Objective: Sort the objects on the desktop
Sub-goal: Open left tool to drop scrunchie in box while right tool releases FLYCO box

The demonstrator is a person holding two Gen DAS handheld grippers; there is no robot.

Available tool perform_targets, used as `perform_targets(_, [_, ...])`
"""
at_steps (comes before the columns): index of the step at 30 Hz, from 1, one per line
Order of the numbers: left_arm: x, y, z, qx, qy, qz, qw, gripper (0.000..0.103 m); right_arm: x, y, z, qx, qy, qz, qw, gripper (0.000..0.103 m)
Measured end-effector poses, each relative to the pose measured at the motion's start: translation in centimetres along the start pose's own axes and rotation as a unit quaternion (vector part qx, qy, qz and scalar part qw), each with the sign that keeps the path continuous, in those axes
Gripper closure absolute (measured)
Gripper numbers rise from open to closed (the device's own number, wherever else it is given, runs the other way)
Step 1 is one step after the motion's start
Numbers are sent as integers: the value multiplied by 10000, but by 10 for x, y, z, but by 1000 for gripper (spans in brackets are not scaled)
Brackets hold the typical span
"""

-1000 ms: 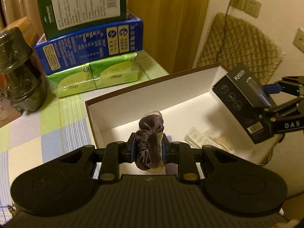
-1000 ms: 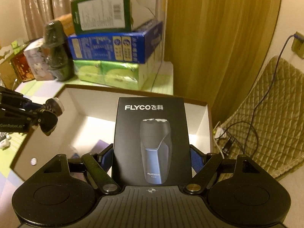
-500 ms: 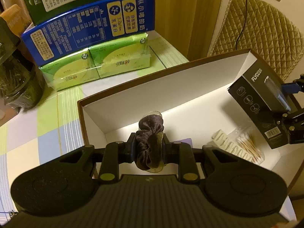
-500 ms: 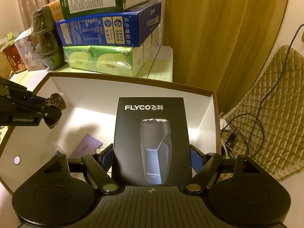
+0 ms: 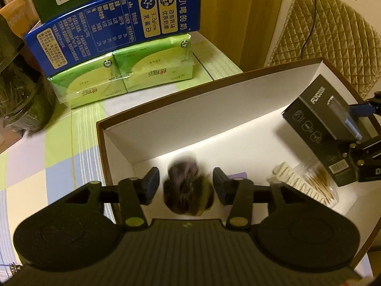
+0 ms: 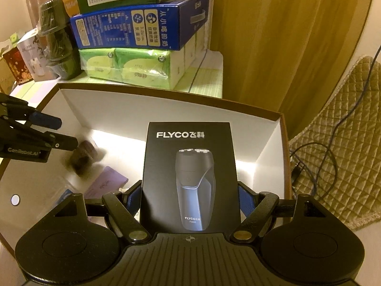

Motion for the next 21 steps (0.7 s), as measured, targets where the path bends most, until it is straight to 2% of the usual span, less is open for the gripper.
perform_targets(7, [1, 6, -4, 30, 62, 53, 10000, 52, 5, -7, -3, 35, -36, -42, 10000, 27])
perform_targets(12, [-1, 8, -6, 27, 87, 60, 9999, 50, 8, -8, 1, 96, -197, 167, 9996, 26])
perform_targets(14, [-2, 10, -5, 39, 81, 73, 9999, 46, 9, -4, 2, 85, -211, 246, 9994, 24])
perform_targets(19, [-4, 18, -4, 28, 66, 140, 9999, 43, 4, 10, 4, 160, -254, 361, 9989, 12])
perform_targets(21, [-5, 22, -3, 1, 58, 158, 9999, 38, -1, 16, 4, 192, -243, 403, 9987, 8])
Point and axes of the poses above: each gripper's, at about its wrist camera, not at the fingertips, and y roughly against the way its jaws point, z to its right, x to its top, the point moved 5 cm from there along -y, roughly the way its jaws point, and after that the axes turned 11 degrees about -z, right-handed, at the moved point
